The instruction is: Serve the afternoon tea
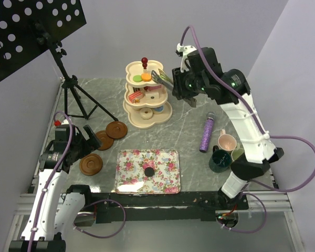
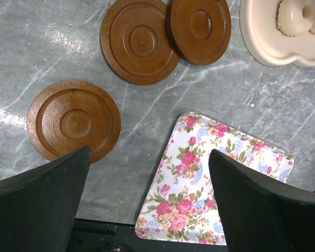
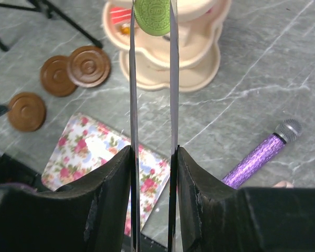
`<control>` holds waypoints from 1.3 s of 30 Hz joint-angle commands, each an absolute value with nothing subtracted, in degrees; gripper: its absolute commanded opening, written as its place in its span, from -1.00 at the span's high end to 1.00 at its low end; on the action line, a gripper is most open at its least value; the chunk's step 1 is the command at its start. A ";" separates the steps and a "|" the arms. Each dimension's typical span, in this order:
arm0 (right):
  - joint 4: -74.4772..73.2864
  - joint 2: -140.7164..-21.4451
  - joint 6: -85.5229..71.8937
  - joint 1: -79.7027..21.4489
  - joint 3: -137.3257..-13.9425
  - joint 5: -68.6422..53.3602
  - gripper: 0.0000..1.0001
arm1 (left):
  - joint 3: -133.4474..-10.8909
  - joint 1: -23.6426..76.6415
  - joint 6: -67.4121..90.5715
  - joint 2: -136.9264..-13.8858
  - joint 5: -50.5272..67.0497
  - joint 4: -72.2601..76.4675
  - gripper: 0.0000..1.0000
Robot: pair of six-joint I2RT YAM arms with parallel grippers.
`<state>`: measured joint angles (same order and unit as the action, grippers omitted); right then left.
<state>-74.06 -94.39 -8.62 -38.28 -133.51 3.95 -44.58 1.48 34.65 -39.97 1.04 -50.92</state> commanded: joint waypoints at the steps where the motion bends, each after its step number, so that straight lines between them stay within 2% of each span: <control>1: -66.37 -96.41 -5.80 -34.72 -132.71 1.50 0.18 | -45.18 1.32 35.68 -39.20 0.18 -51.15 -0.99; 15: -58.45 -100.98 -3.08 -31.64 -130.43 -3.86 0.18 | -45.26 1.32 36.04 -38.58 -1.76 -51.33 -0.99; 25: -57.48 -103.45 -3.34 -31.64 -130.52 -3.08 0.14 | -45.18 1.32 36.03 -38.41 -1.67 -51.24 -0.99; 36: -58.09 -103.18 -4.13 -31.64 -129.37 -1.76 -0.22 | -45.17 1.32 35.42 -38.41 -0.79 -50.89 -0.99; 39: -58.53 -103.10 -4.39 -31.64 -129.90 -1.50 -0.22 | -45.09 1.32 35.16 -38.41 -0.53 -50.80 -0.99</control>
